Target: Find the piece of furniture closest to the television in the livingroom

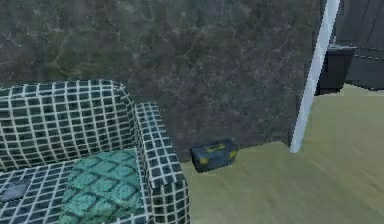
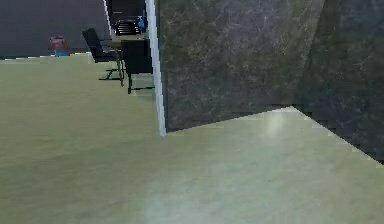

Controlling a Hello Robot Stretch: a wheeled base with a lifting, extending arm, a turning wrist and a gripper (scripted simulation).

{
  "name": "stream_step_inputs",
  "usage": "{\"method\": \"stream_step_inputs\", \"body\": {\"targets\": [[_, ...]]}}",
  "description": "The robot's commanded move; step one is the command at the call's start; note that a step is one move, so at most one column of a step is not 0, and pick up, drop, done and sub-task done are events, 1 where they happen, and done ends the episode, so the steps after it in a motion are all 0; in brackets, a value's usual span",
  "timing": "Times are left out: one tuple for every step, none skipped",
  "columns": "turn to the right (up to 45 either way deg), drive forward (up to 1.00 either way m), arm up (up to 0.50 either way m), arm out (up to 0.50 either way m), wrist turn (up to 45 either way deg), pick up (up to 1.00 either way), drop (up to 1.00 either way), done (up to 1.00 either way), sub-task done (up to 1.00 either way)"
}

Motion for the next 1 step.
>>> {"method": "stream_step_inputs", "body": {"targets": [[45.0, 0.0, 0.0, 0.0, 0.0, 0.0, 0.0, 0.0, 0.0]]}}
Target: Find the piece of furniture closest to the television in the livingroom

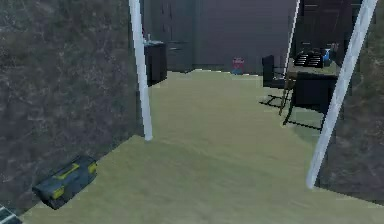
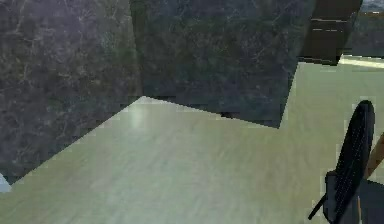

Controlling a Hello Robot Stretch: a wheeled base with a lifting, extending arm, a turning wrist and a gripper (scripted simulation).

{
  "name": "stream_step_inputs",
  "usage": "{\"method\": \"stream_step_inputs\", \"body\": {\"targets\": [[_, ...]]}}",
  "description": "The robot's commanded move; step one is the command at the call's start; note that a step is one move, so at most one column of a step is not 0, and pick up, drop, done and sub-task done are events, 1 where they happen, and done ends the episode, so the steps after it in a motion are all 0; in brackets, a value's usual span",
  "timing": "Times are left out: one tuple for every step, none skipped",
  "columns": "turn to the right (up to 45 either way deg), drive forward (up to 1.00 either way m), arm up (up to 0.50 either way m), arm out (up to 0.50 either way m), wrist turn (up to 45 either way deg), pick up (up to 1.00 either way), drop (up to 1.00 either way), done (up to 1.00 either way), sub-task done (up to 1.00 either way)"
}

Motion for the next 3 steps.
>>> {"method": "stream_step_inputs", "body": {"targets": [[45.0, 0.0, 0.0, 0.0, 0.0, 0.0, 0.0, 0.0, 0.0], [45.0, 0.0, 0.0, 0.0, 0.0, 0.0, 0.0, 0.0, 0.0], [24.0, 0.0, 0.0, 0.0, 0.0, 0.0, 0.0, 0.0, 0.0]]}}
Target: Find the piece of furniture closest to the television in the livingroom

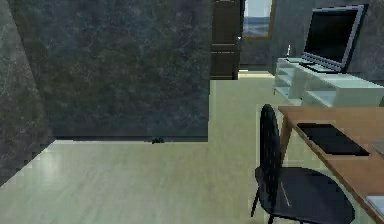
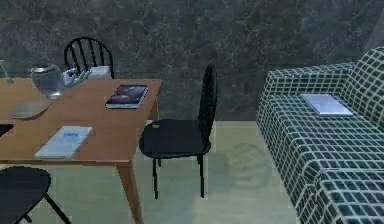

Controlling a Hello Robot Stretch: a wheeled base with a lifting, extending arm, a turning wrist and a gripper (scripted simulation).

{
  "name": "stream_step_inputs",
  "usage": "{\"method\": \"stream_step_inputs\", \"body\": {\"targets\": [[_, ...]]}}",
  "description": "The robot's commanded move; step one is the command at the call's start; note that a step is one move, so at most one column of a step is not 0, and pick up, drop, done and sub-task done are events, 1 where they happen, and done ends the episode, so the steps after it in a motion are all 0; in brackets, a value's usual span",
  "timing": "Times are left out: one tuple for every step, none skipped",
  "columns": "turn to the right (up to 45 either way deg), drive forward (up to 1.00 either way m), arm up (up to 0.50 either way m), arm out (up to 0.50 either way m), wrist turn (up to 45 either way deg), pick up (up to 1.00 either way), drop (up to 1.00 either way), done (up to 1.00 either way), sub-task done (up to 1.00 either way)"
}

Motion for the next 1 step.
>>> {"method": "stream_step_inputs", "body": {"targets": [[0.0, 1.0, 0.0, 0.0, 0.0, 0.0, 0.0, 0.0, 0.0]]}}
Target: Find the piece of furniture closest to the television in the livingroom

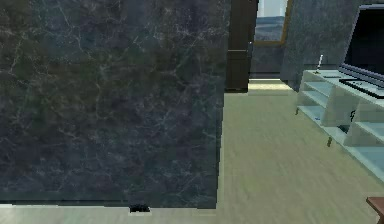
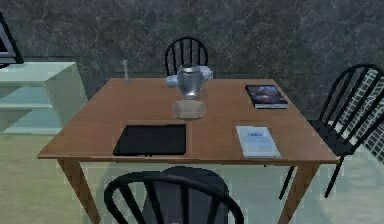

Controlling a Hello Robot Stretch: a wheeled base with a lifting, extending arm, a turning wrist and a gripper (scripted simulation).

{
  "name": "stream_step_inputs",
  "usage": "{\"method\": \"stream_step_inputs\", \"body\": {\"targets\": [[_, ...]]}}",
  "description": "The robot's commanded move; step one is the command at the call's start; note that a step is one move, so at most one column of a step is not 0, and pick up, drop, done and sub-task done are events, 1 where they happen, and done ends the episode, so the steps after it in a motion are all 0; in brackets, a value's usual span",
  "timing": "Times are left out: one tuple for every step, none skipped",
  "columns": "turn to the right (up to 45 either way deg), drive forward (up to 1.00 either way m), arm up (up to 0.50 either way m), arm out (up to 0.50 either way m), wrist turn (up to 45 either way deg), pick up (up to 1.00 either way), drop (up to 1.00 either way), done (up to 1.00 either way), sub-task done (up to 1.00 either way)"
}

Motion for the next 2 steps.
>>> {"method": "stream_step_inputs", "body": {"targets": [[6.0, 0.0, 0.0, 0.0, 0.0, 0.0, 0.0, 0.0, 0.0], [0.0, 0.35, 0.0, 0.0, 0.0, 0.0, 0.0, 0.0, 0.0]]}}
